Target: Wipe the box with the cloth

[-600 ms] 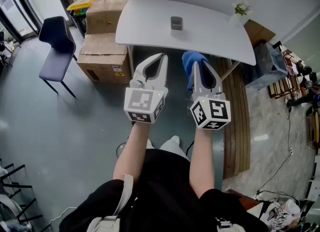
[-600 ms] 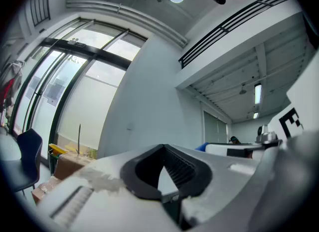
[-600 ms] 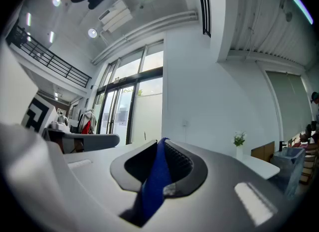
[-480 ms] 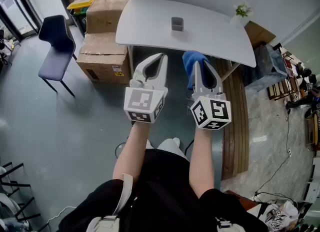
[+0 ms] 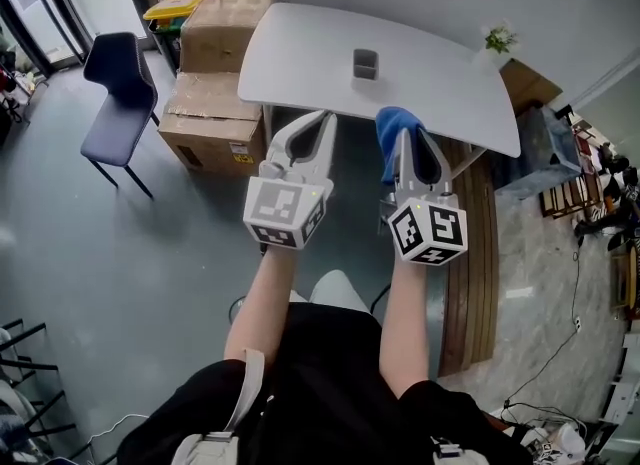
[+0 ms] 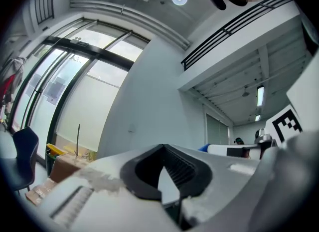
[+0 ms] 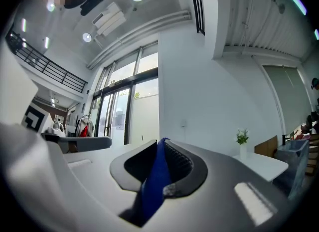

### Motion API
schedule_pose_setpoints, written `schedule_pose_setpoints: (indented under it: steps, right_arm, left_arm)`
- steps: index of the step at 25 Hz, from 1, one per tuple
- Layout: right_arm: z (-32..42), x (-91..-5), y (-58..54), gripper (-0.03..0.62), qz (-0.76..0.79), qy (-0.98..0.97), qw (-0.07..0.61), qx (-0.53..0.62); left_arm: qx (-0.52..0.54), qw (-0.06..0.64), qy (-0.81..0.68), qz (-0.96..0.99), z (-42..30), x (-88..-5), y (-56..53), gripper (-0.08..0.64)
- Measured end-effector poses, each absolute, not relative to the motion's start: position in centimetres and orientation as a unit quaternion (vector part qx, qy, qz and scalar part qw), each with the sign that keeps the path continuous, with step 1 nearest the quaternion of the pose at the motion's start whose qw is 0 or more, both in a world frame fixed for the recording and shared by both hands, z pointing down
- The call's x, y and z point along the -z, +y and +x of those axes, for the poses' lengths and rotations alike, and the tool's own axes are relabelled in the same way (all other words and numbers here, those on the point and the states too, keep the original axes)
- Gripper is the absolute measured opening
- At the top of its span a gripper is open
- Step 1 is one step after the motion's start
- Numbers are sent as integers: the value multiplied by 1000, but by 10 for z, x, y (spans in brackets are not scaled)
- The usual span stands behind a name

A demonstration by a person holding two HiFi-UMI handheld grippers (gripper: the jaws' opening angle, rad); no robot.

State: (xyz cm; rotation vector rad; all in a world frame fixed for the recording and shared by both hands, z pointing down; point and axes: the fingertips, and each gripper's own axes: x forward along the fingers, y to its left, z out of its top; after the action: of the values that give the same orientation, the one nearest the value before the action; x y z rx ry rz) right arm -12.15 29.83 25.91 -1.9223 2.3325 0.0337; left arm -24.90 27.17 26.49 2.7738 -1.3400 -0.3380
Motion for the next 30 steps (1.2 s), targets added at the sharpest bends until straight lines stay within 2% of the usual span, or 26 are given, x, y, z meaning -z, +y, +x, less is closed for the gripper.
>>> schedule_pose_setpoints:
  steps: [7,21,30]
  right_arm:
    - [-76,-256,242,43,-651,755,79,-13]
    - [22,-296,6,43,-628,771,100,40]
    - [84,-298,-111,43,-601,792,101,43]
  left_arm:
    - [134,32,-425,895,-225,-269,213,0]
    - [49,46,-439,896,-145,-326,-9,0]
    - [14,11,-452,892,-86,-326,-119,0]
